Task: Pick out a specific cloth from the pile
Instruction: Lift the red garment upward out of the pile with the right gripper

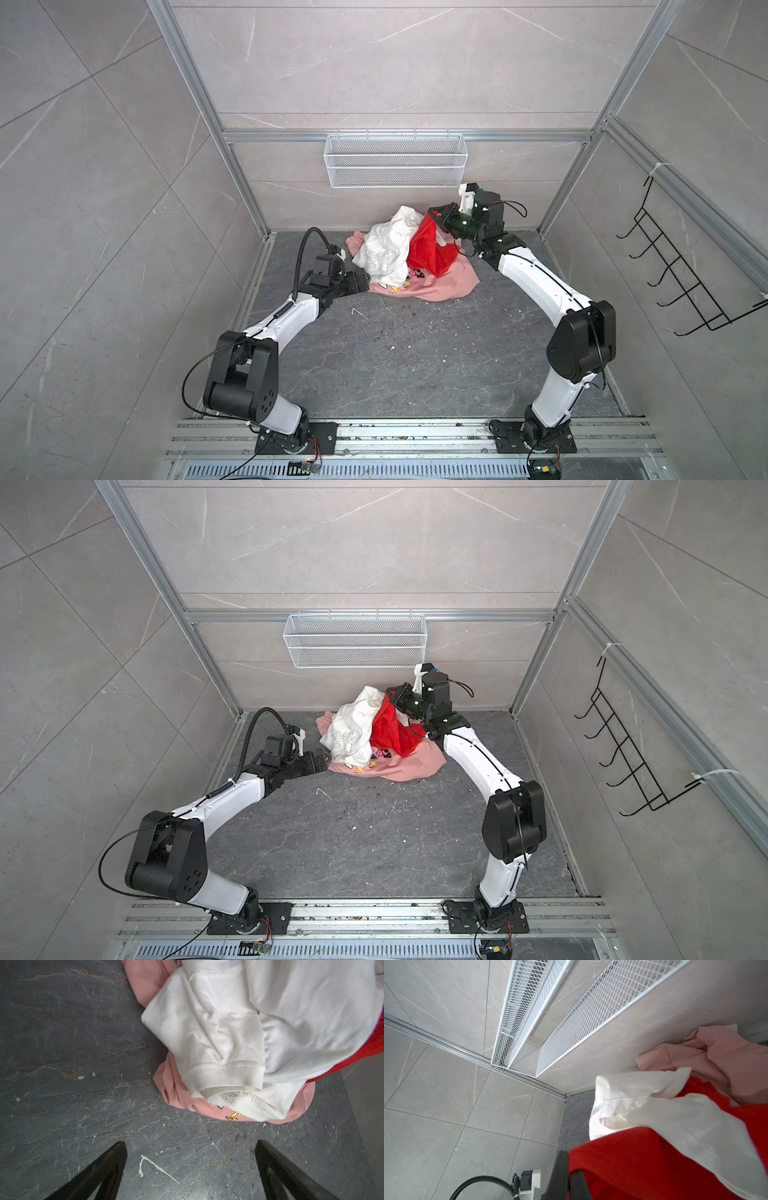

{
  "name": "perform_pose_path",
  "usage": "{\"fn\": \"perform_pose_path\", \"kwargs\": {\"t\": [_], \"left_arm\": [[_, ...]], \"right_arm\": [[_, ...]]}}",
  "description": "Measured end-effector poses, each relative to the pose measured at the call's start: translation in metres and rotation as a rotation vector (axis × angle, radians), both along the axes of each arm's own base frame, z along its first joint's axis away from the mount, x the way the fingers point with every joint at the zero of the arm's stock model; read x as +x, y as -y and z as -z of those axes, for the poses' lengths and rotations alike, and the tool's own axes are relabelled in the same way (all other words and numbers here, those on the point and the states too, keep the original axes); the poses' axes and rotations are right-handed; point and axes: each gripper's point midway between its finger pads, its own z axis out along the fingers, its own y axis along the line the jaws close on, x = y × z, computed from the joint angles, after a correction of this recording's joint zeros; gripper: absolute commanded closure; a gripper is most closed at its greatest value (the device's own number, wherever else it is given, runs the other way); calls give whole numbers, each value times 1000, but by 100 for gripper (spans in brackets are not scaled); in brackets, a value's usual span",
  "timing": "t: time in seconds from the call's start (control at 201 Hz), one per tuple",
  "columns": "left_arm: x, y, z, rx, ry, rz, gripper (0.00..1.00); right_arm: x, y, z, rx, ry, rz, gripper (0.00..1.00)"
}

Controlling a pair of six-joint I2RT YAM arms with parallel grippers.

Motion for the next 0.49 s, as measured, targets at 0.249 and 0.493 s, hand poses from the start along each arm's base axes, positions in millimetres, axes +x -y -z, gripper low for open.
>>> {"fn": "perform_pose_path", "kwargs": {"t": [0.249, 0.493], "left_arm": [[-6, 5, -10, -28, 36, 25, 0], [-6, 6, -17, -40, 58, 32, 0]], "right_arm": [[-1, 1, -22, 6, 36, 3, 100], [-5, -4, -47, 10, 77, -9, 100]]}}
